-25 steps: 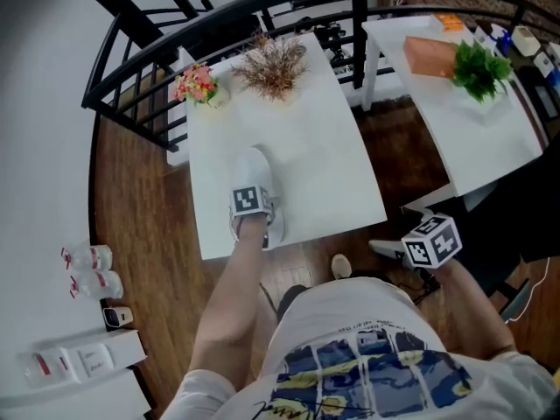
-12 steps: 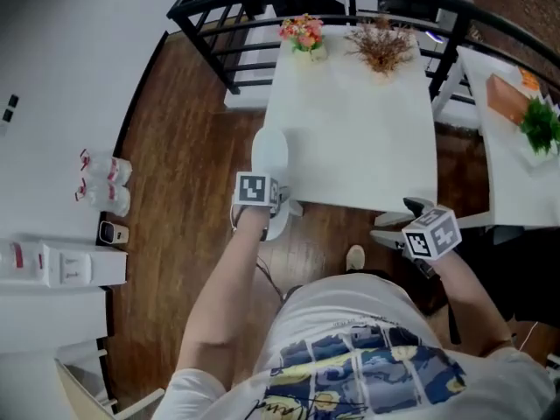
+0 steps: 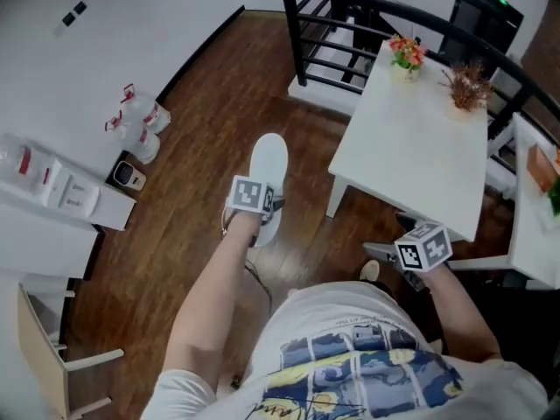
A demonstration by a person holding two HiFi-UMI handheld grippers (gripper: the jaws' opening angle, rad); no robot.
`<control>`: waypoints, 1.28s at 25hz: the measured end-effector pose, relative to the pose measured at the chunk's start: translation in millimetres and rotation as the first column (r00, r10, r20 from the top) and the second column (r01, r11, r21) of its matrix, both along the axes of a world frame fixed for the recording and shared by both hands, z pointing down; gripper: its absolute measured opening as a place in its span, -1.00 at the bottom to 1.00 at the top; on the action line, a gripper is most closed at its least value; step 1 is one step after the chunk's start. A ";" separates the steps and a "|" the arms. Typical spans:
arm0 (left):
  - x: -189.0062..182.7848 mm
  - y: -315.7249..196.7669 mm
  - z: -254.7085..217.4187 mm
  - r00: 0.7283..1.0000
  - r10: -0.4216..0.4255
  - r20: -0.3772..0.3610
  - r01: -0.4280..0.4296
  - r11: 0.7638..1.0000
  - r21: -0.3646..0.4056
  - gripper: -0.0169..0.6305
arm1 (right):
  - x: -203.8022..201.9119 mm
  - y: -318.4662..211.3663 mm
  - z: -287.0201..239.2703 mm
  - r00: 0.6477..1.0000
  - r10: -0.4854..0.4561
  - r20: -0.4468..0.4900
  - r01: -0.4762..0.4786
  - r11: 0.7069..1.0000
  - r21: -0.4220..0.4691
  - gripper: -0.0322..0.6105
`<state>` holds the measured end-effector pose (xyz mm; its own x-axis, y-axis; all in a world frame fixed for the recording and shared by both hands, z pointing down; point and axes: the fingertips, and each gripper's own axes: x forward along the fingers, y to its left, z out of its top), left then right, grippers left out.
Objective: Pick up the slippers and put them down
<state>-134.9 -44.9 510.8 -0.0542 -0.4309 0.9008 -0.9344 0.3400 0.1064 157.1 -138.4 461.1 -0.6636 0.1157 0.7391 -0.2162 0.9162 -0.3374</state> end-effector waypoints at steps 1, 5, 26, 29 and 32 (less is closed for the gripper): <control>-15.0 21.0 -0.4 1.000 -0.017 0.002 0.017 1.000 0.001 0.42 | -15.4 15.3 -0.3 1.000 -0.018 -0.002 0.018 1.000 0.004 0.79; -66.4 97.7 7.6 0.994 -0.112 -0.003 0.112 0.994 0.003 0.42 | -72.1 65.5 6.5 0.997 -0.082 -0.011 0.082 0.996 0.032 0.79; -293.0 205.4 265.8 0.807 -0.576 -0.129 0.555 0.815 -0.169 0.42 | -409.6 62.9 265.9 0.941 -0.270 -0.205 0.255 0.962 -0.095 0.76; -314.0 193.8 345.9 0.794 -0.590 -0.148 0.564 0.805 -0.183 0.42 | -447.7 49.3 339.6 0.947 -0.230 -0.224 0.208 0.971 -0.117 0.76; -329.4 177.1 438.4 0.804 -0.573 -0.160 0.544 0.817 -0.193 0.42 | -471.5 36.5 420.5 0.959 -0.164 -0.230 0.141 0.984 -0.110 0.76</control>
<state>-464.4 132.2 949.2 -0.0606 -0.2591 0.9640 -0.5404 0.8205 0.1865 -314.4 -102.0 881.6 -0.4400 0.2767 0.8543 -0.1603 0.9119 -0.3779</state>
